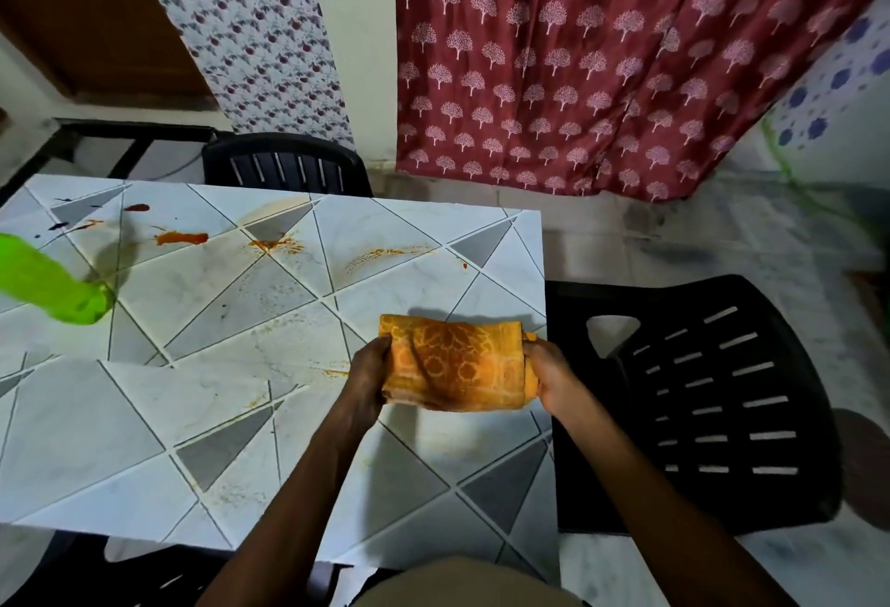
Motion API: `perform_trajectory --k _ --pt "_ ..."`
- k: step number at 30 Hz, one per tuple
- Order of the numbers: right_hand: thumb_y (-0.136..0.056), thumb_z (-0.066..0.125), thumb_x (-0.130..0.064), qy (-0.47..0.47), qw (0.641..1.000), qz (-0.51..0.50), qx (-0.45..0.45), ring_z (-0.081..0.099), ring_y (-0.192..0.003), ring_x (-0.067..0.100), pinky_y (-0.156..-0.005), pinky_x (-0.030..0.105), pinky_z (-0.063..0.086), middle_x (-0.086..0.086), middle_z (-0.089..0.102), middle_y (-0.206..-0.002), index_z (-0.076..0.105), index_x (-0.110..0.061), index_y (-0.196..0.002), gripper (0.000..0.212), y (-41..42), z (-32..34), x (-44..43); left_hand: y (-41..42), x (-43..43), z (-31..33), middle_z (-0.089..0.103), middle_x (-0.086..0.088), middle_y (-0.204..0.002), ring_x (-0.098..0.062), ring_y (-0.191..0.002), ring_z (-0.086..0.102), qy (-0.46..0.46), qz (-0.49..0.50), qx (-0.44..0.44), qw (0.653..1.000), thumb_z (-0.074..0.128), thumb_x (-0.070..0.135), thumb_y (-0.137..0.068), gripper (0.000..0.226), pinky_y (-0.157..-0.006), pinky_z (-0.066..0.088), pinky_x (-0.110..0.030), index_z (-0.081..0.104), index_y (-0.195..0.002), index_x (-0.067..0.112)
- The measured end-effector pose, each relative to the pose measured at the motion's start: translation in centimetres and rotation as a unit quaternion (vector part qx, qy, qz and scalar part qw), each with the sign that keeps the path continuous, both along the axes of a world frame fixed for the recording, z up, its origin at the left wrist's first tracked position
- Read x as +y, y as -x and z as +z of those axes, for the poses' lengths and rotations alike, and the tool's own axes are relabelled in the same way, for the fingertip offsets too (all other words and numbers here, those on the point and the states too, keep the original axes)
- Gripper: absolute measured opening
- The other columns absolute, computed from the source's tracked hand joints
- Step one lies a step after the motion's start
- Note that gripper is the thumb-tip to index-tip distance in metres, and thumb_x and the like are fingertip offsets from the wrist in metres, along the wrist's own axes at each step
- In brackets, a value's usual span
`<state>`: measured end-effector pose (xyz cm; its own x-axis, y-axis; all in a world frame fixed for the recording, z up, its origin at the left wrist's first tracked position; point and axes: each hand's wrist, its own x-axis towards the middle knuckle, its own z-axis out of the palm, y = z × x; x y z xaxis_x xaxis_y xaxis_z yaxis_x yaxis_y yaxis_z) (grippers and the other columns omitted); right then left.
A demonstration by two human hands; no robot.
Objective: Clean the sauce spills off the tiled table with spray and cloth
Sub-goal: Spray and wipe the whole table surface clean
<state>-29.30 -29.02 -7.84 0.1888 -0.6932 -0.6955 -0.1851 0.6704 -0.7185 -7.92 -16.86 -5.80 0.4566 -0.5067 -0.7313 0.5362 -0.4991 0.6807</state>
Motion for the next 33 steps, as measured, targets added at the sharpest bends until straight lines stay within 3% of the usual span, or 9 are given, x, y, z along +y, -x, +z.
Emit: perform_trajectory --k 2,7,11,13,16,19,21,27,33 --pt "-0.101 0.052 -0.011 -0.013 0.999 -0.027 0.021 0.070 -0.054 0.022 -0.049 0.032 0.056 0.014 0.071 -0.075 0.069 -0.007 -0.089 0.021 -0.4 -1.0 -0.2 -0.9 0.1 -0.3 0.070 -0.014 -0.098 -0.028 -0.080 0.066 -0.009 -0.036 -0.019 0.999 0.045 0.031 -0.101 0.027 -0.068 0.054 -0.033 0.064 -0.103 0.013" --pt "-0.099 0.058 -0.026 0.037 0.990 -0.007 0.135 0.067 -0.102 0.039 -0.094 0.052 0.055 0.026 0.067 -0.118 0.068 0.000 -0.116 0.032 -1.7 -3.8 -0.4 -2.1 0.1 -2.2 0.065 -0.005 -0.088 -0.021 -0.078 0.061 -0.026 -0.111 -0.070 0.991 0.042 0.026 -0.102 0.028 -0.066 0.048 -0.029 0.062 -0.113 0.010" --pt "-0.091 0.068 -0.022 0.279 0.876 0.115 0.377 0.056 -0.118 0.034 -0.097 0.040 0.048 0.013 0.057 -0.128 0.061 -0.016 -0.122 0.033 -3.4 -0.9 1.8 -2.5 -0.3 -2.3 0.070 -0.009 -0.095 -0.022 -0.079 0.064 -0.028 -0.138 -0.082 0.987 0.045 0.030 -0.102 0.023 -0.068 0.052 -0.030 0.066 -0.100 0.020" --pt "-0.086 0.073 -0.015 0.327 0.886 0.165 0.284 0.064 -0.106 0.026 -0.095 0.039 0.052 0.007 0.066 -0.114 0.068 -0.015 -0.110 0.024 -4.1 -0.6 2.8 -2.6 -0.3 -2.6 0.069 -0.008 -0.088 -0.021 -0.074 0.064 -0.041 -0.141 -0.071 0.987 0.048 0.030 -0.099 0.024 -0.060 0.050 -0.026 0.068 -0.101 0.017" --pt "-0.082 0.082 -0.022 0.235 0.922 0.281 0.125 0.065 -0.098 0.014 -0.095 0.032 0.052 -0.002 0.070 -0.102 0.069 -0.017 -0.103 0.026 -5.7 -1.3 5.5 -2.9 -0.1 -3.0 0.066 -0.011 -0.087 -0.024 -0.076 0.062 -0.031 -0.128 0.021 0.991 0.050 0.031 -0.097 0.026 -0.065 0.051 -0.029 0.068 -0.097 0.012" --pt "-0.069 0.086 -0.047 0.209 0.928 0.285 0.116 0.065 -0.098 0.008 -0.087 0.025 0.054 -0.009 0.070 -0.103 0.065 -0.027 -0.104 0.046 -7.2 -2.2 7.8 -2.8 -0.1 -2.9 0.067 -0.009 -0.089 -0.019 -0.074 0.064 0.001 -0.086 0.094 0.992 0.052 0.016 -0.099 0.018 -0.067 0.060 -0.031 0.067 -0.103 0.007" --pt "-0.072 0.087 -0.036 0.227 0.934 0.248 0.118 0.065 -0.089 0.007 -0.081 0.025 0.054 -0.007 0.071 -0.093 0.067 -0.022 -0.095 0.034 -7.7 -2.6 8.2 -2.4 0.1 -2.6 0.067 -0.010 -0.088 -0.016 -0.071 0.062 0.015 -0.095 0.087 0.991 0.058 0.006 -0.095 0.016 -0.065 0.060 -0.026 0.068 -0.107 0.005" --pt "-0.091 0.066 -0.005 0.220 0.946 0.210 0.113 0.061 -0.081 0.009 -0.078 0.028 0.046 -0.008 0.066 -0.081 0.065 -0.020 -0.084 0.016 -7.1 -0.4 6.7 -1.3 0.7 -2.2 0.067 -0.010 -0.081 -0.021 -0.071 0.061 0.001 -0.168 -0.028 0.985 0.071 0.009 -0.086 0.006 -0.058 0.053 -0.024 0.071 -0.092 0.009" --pt "-0.089 0.056 0.001 0.338 0.919 0.112 0.172 0.063 -0.090 0.028 -0.080 0.036 0.048 0.008 0.067 -0.095 0.062 -0.010 -0.100 0.016 -4.0 6.3 1.6 -2.0 -1.0 2.5 0.068 -0.007 -0.086 -0.024 -0.073 0.063 0.042 -0.279 -0.313 0.907 0.050 0.023 -0.095 0.010 -0.059 0.048 -0.032 0.055 -0.101 0.017"
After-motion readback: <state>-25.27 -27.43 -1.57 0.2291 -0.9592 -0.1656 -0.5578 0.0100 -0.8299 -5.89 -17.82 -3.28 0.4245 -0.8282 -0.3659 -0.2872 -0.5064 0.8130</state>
